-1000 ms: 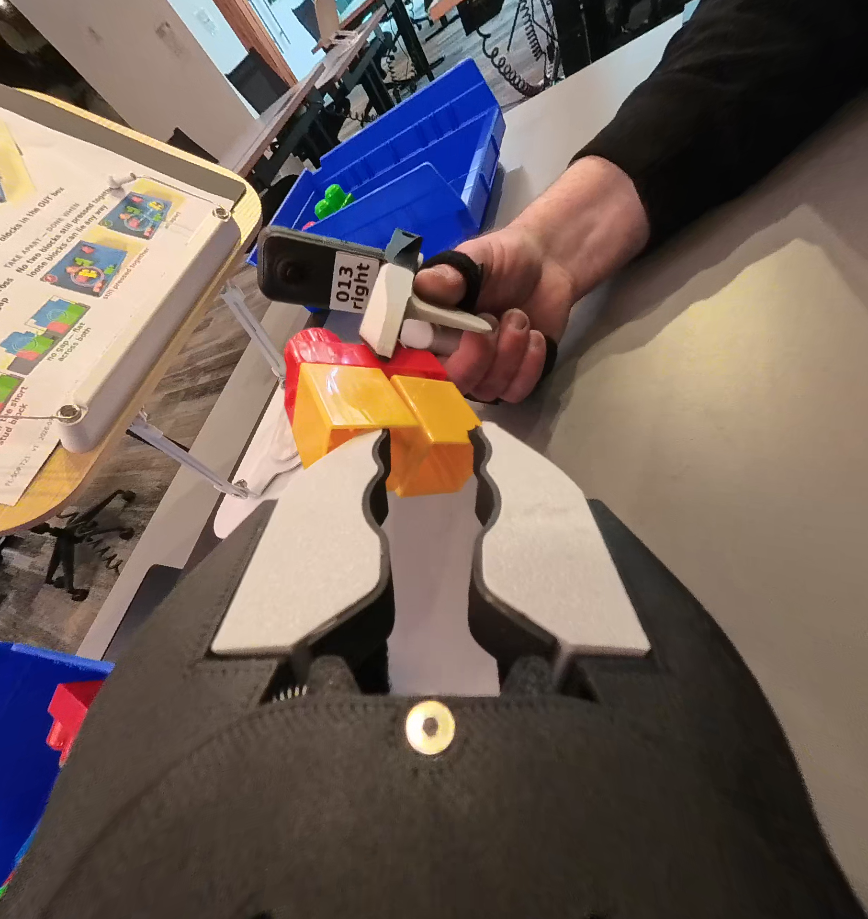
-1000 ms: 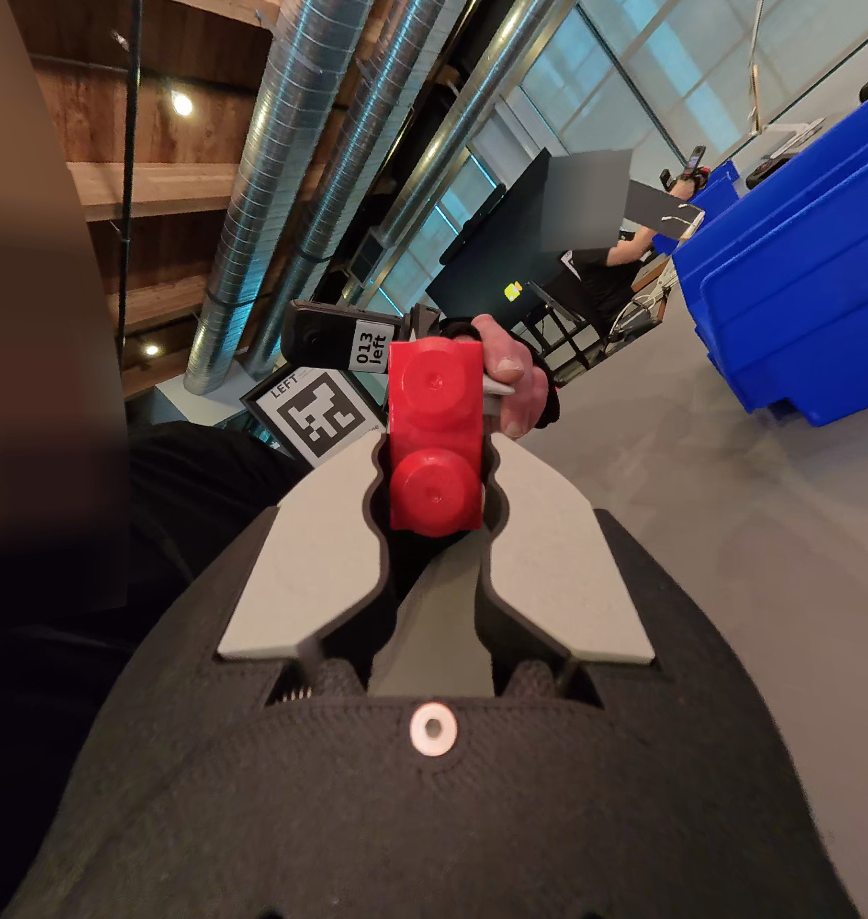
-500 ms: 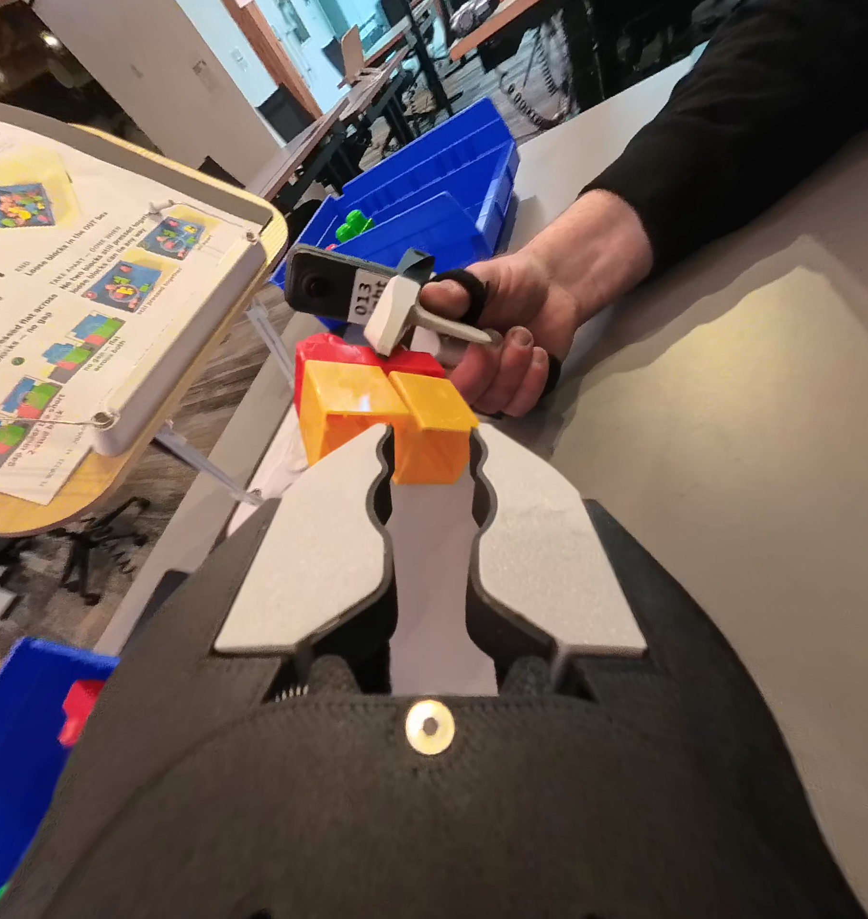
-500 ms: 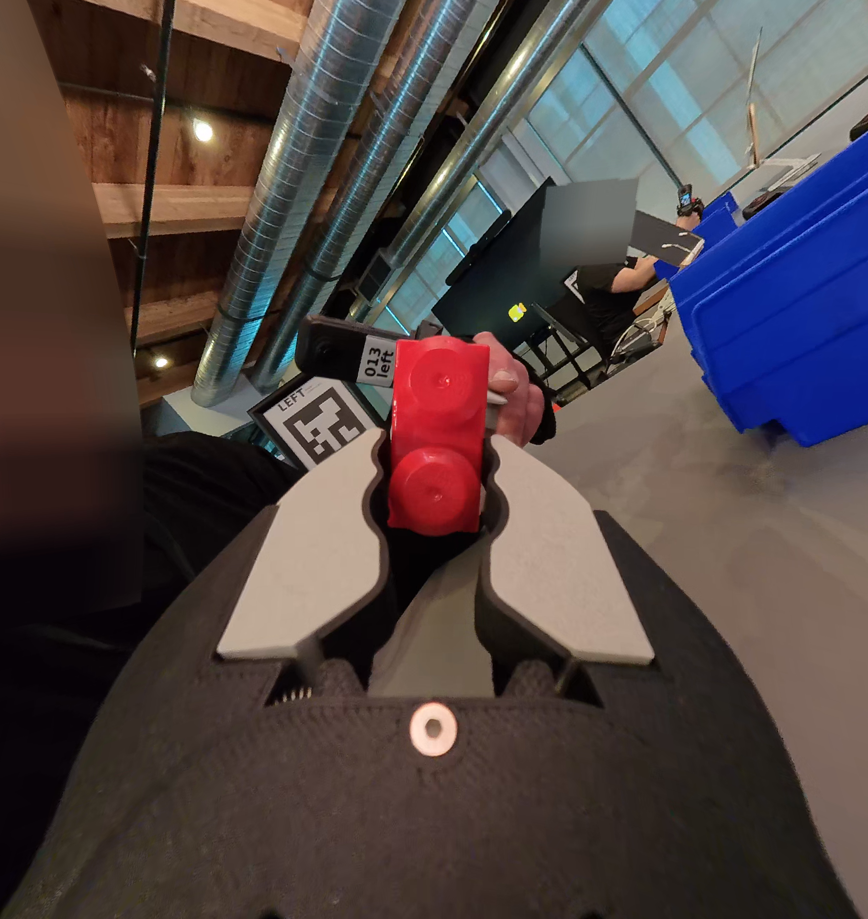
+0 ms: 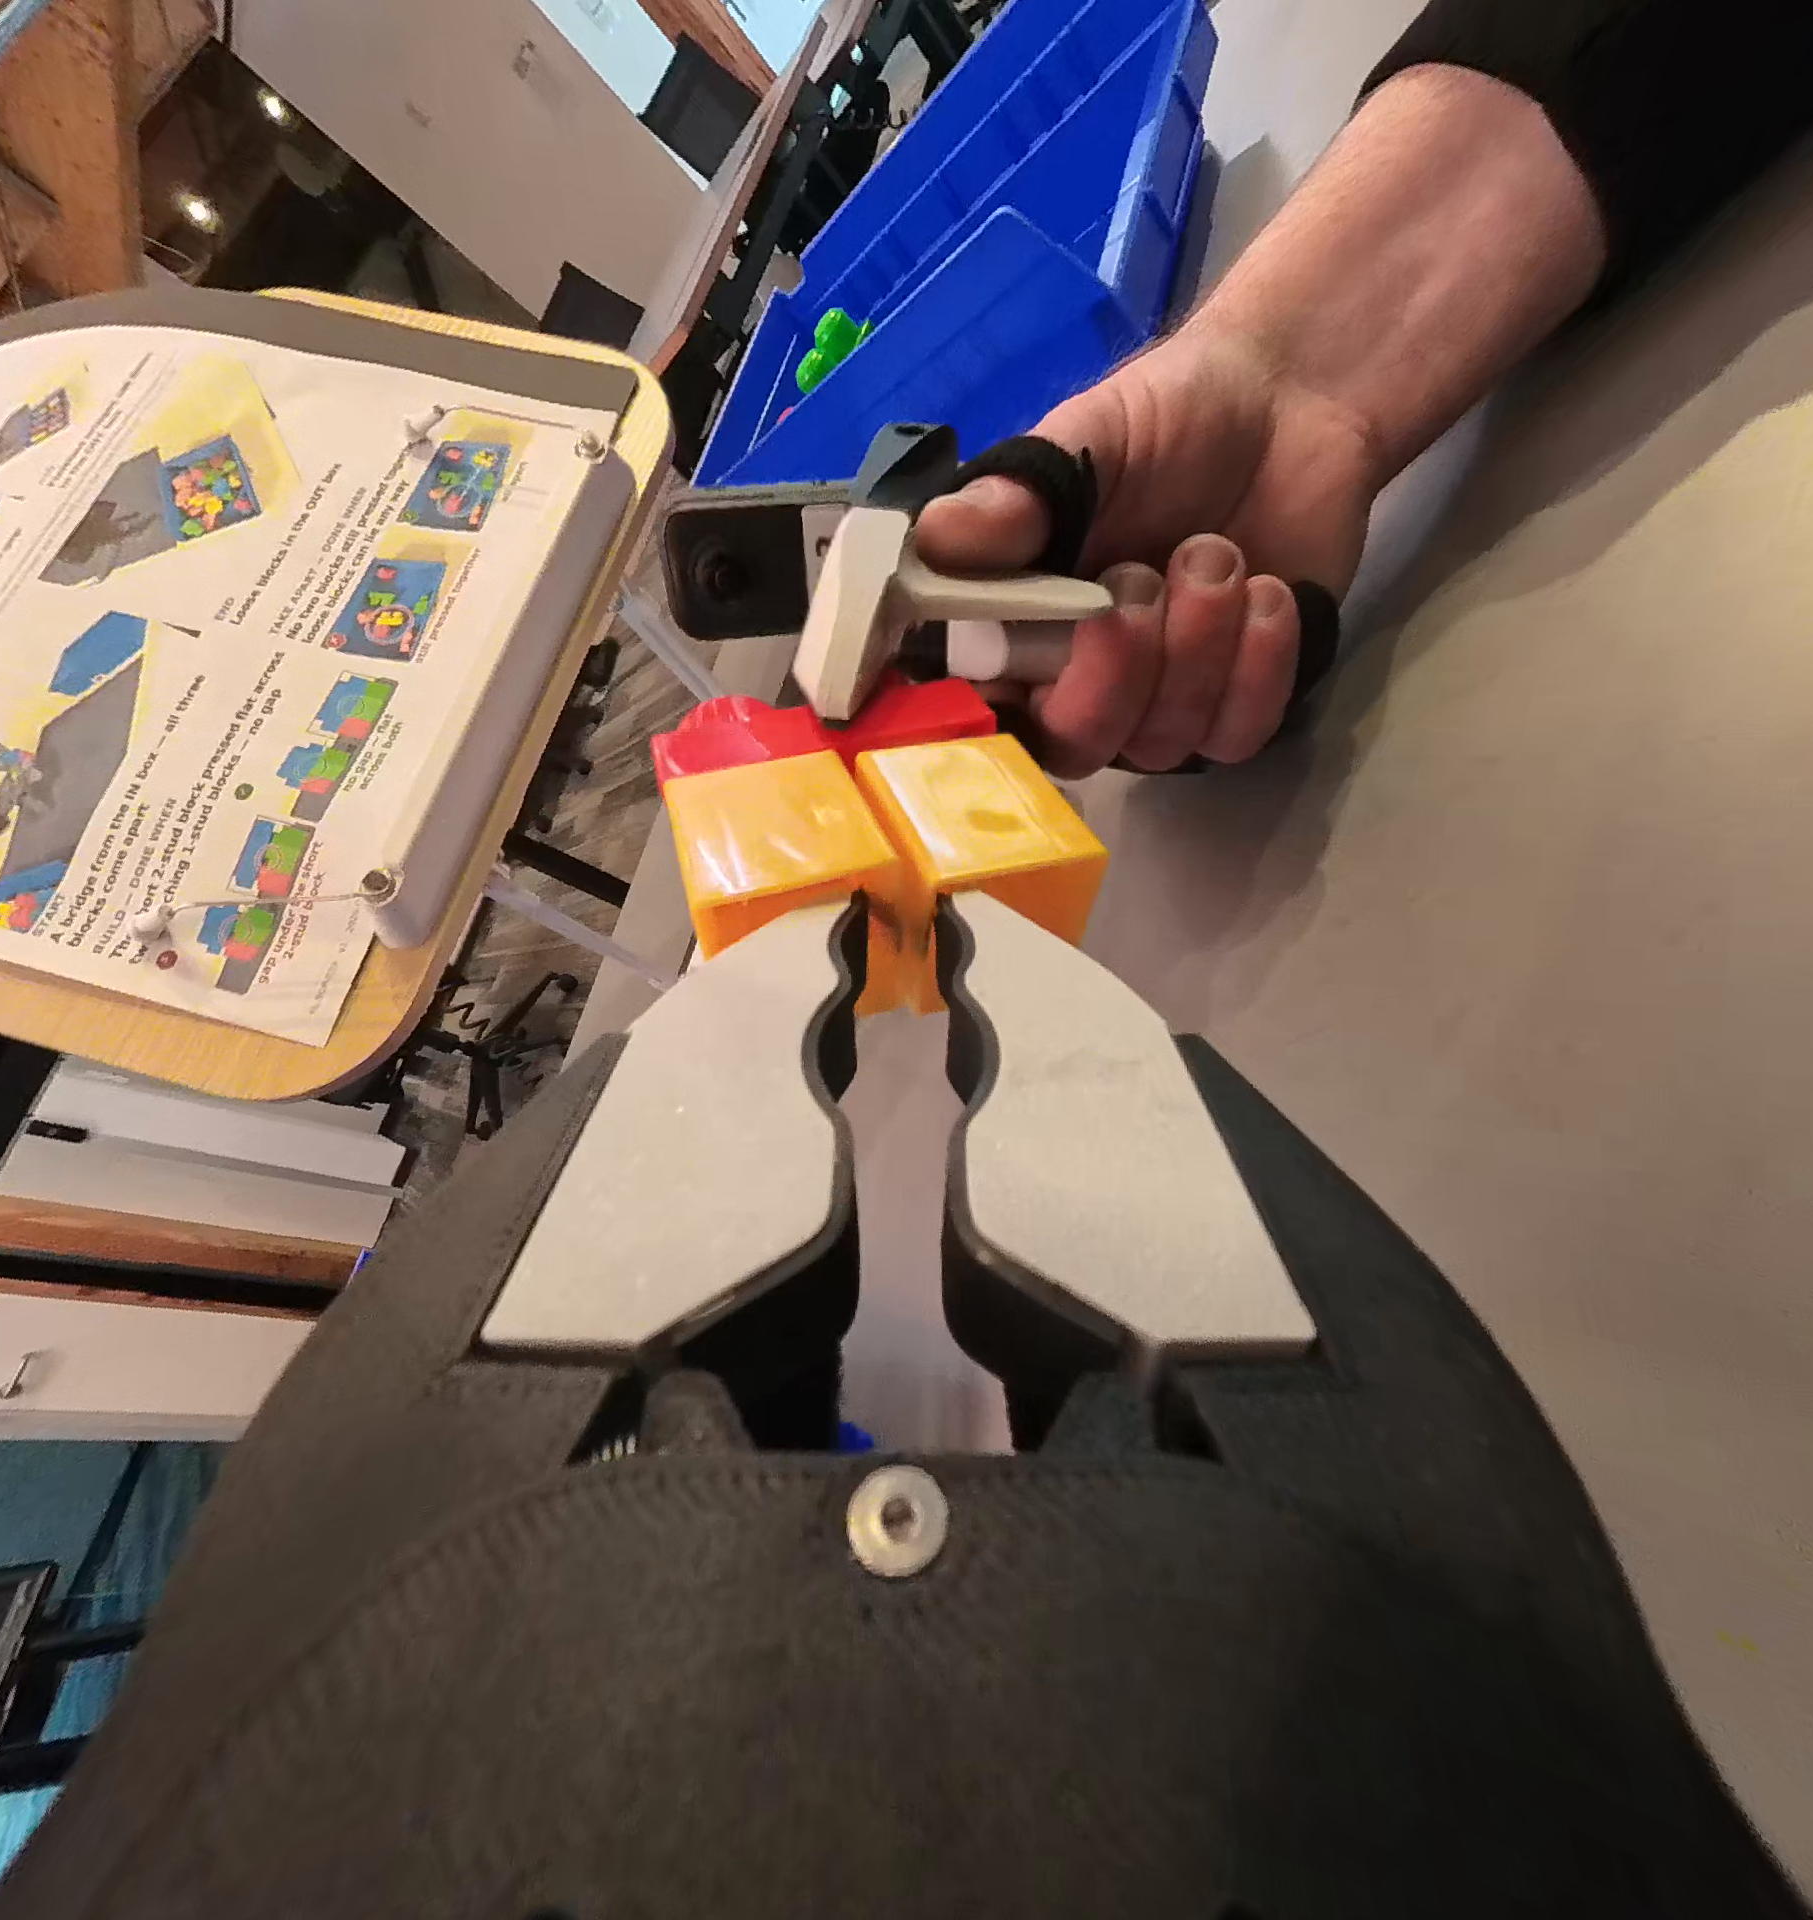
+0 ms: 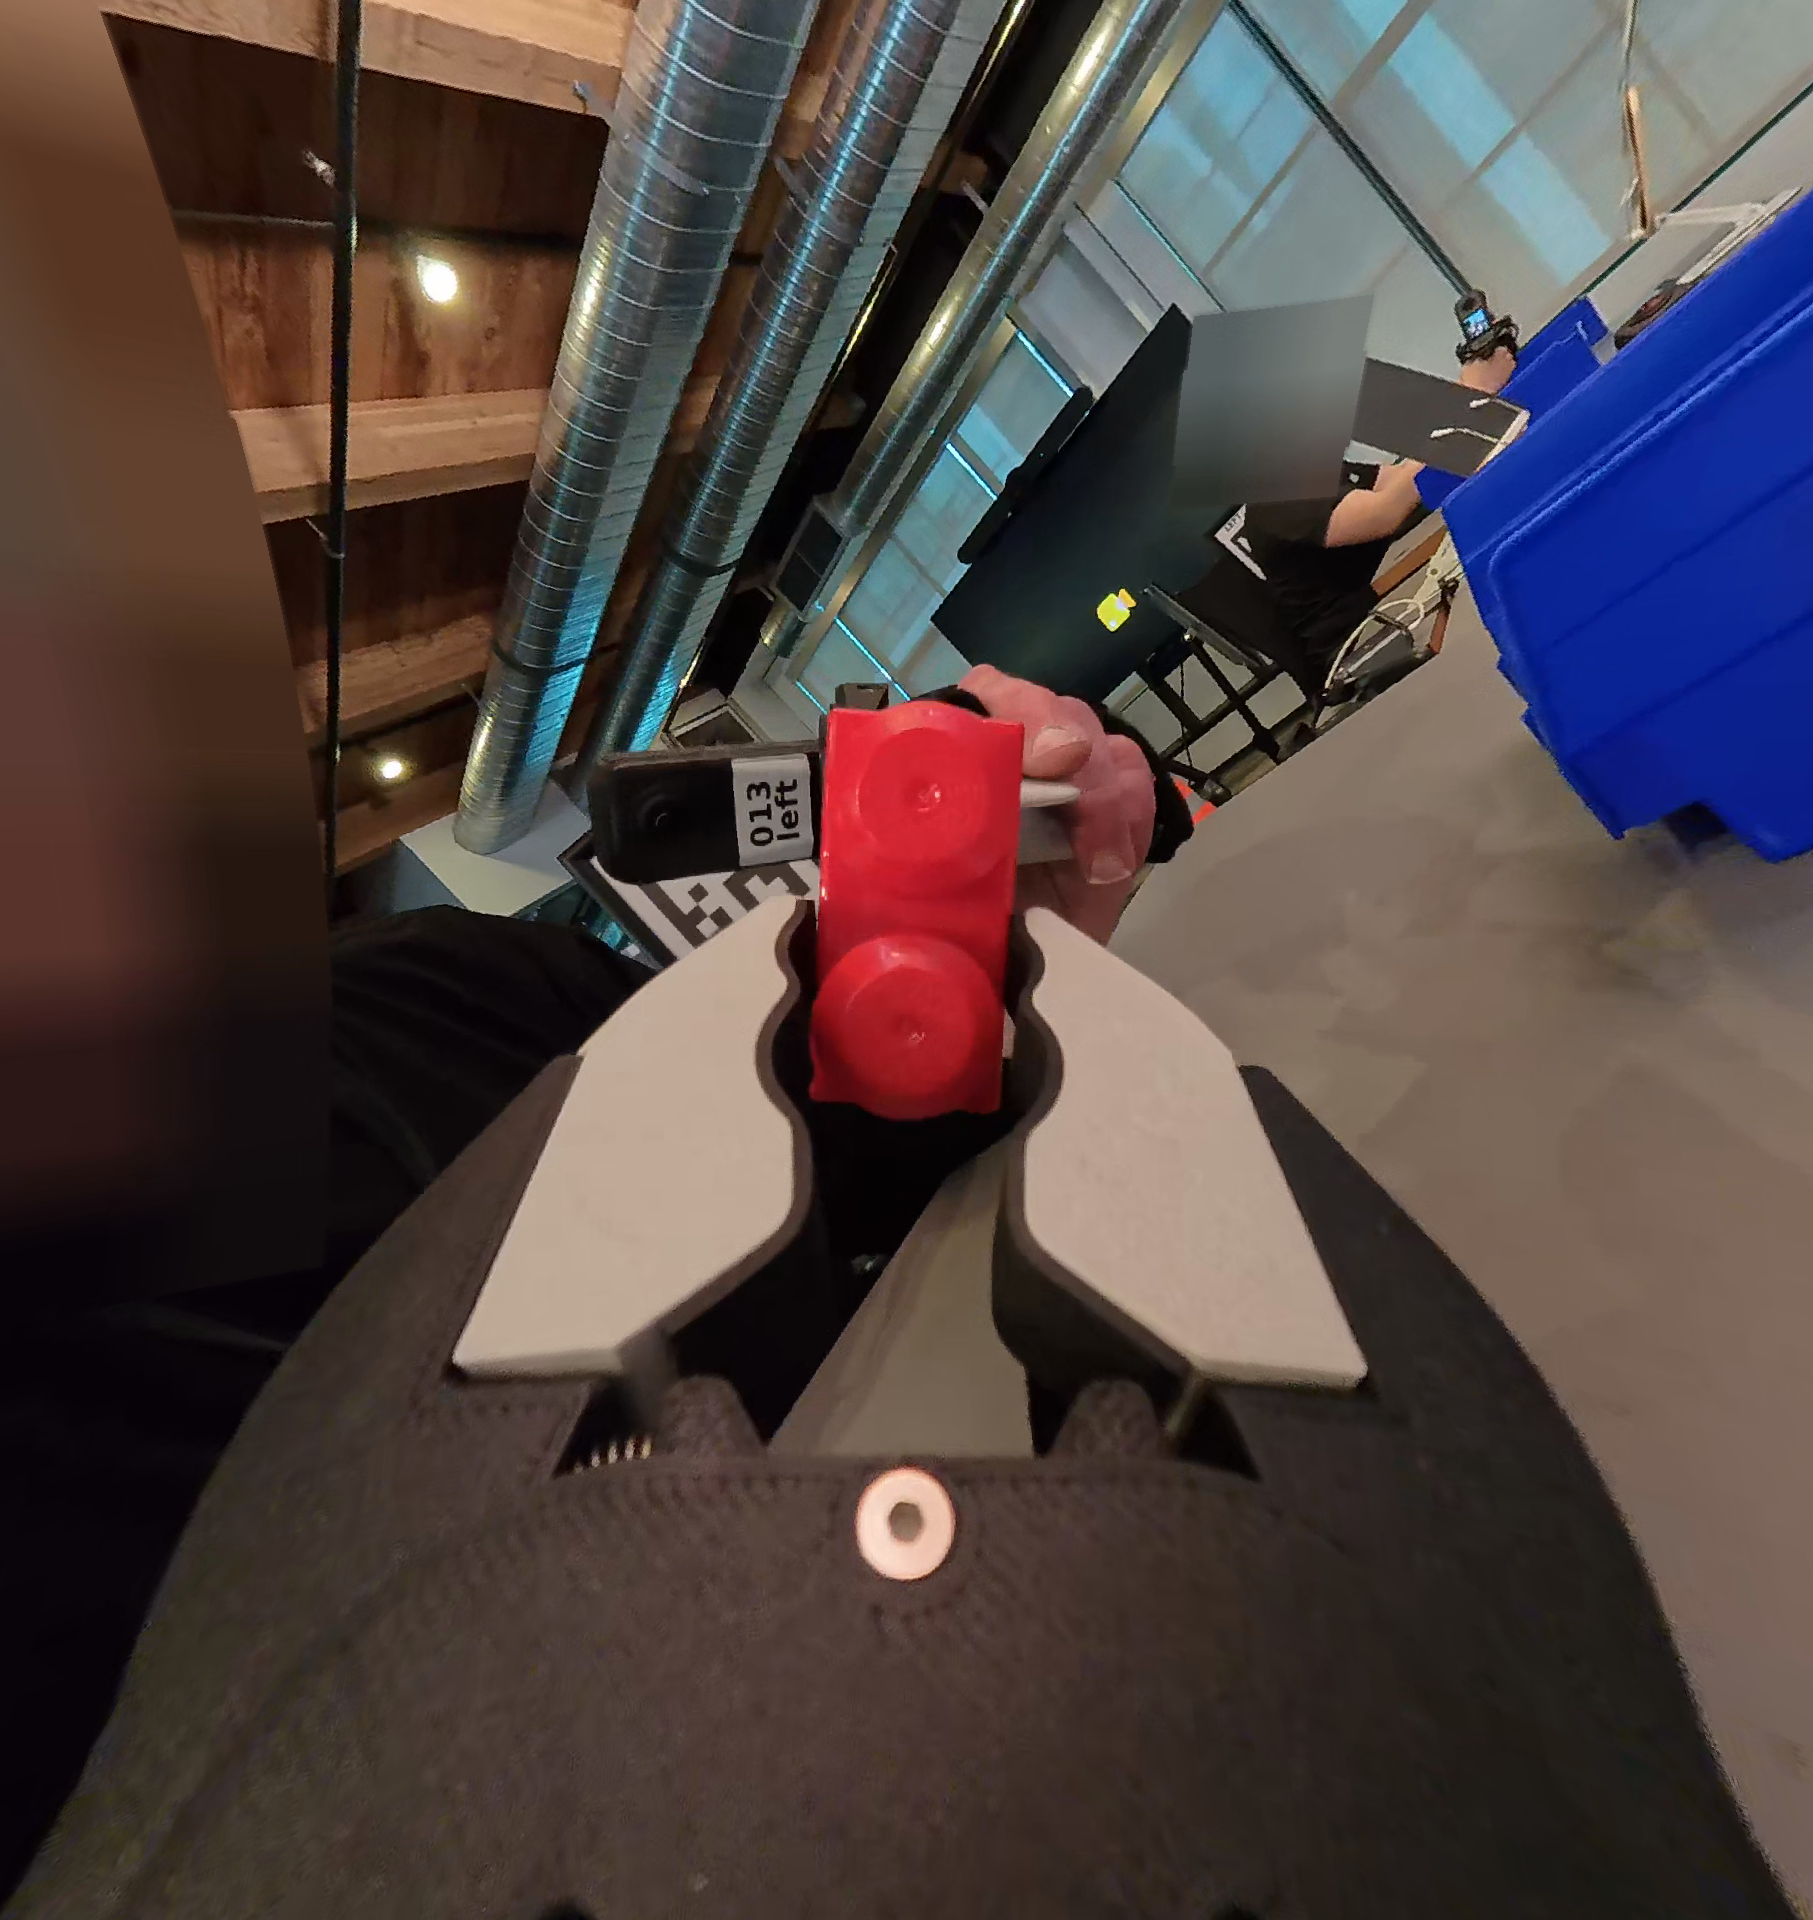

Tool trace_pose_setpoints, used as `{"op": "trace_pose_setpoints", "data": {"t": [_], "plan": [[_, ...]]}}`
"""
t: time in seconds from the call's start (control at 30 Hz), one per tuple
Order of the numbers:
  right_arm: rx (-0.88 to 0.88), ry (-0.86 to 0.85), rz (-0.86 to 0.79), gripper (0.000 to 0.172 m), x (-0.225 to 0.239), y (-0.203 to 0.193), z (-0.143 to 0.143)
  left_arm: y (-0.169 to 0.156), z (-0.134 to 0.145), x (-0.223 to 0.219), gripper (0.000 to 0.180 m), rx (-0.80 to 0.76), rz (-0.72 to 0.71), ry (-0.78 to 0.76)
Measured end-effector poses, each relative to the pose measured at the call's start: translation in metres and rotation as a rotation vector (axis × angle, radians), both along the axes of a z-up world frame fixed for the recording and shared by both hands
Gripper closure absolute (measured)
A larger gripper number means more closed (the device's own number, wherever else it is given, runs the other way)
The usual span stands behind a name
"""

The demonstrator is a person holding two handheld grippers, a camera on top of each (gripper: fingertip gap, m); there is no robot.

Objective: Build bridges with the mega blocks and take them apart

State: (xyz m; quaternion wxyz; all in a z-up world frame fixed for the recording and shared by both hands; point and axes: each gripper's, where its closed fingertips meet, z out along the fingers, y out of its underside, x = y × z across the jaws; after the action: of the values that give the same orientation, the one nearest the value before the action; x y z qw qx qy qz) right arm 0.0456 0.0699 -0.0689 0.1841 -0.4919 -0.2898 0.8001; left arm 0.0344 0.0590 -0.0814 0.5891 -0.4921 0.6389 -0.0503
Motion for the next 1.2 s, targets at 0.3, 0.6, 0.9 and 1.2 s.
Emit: {"op": "trace_pose_setpoints", "data": {"t": [0.3,0.6,0.9,1.2], "plan": [[-0.012,-0.012,0.014,0.137,-0.002,-0.001,-0.002,0.006,0.008,-0.003,0.177,0.000,0.050,-0.069],[0.054,-0.025,0.010,0.137,0.003,-0.002,0.004,0.002,0.012,0.002,0.176,0.004,0.033,-0.105],[0.099,-0.044,0.015,0.136,0.000,-0.009,0.004,-0.001,0.013,0.005,0.176,-0.036,0.007,-0.139],[0.114,-0.042,0.002,0.136,0.001,-0.009,0.007,-0.001,0.017,0.007,0.176,-0.040,0.022,-0.187]]}}
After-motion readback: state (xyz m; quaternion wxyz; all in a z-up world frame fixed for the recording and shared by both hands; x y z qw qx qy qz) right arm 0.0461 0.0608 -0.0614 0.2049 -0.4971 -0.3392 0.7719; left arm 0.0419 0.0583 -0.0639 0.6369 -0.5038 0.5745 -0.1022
